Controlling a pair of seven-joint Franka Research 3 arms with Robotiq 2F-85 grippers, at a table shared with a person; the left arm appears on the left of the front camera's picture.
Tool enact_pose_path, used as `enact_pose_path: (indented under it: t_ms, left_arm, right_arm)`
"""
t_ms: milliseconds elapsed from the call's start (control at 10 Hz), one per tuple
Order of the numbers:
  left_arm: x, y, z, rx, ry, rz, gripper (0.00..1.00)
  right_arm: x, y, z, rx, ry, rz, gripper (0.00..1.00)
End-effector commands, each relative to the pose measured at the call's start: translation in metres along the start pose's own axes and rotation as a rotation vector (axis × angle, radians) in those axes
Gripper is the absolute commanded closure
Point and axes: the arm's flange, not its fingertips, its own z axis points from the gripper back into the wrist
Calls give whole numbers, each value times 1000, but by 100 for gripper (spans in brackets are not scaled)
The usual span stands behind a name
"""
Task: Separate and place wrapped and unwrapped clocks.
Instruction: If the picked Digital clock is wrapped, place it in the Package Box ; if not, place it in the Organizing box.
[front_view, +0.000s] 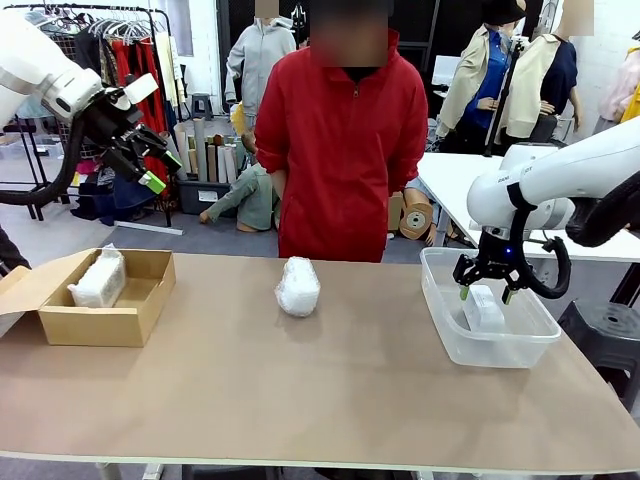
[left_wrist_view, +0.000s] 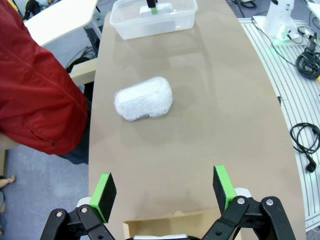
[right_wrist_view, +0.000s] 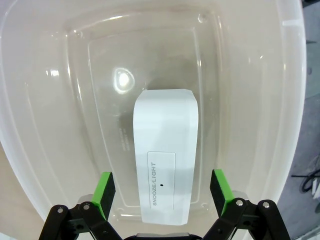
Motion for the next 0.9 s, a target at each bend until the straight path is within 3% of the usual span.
enact_pose_path:
  t_ms: [0,400,800]
  left_arm:
    - [0,-1,1,1,-1,-2,0]
    - [0,-1,1,1,-1,-2,0]
    - [0,-1,1,1,-1,-2,0]
  right_arm:
    - [0,0,1,0,-1,0,0]
    - [-22,3,75,32,-105,235,0]
    - [-56,3,103,118,-33,697,0]
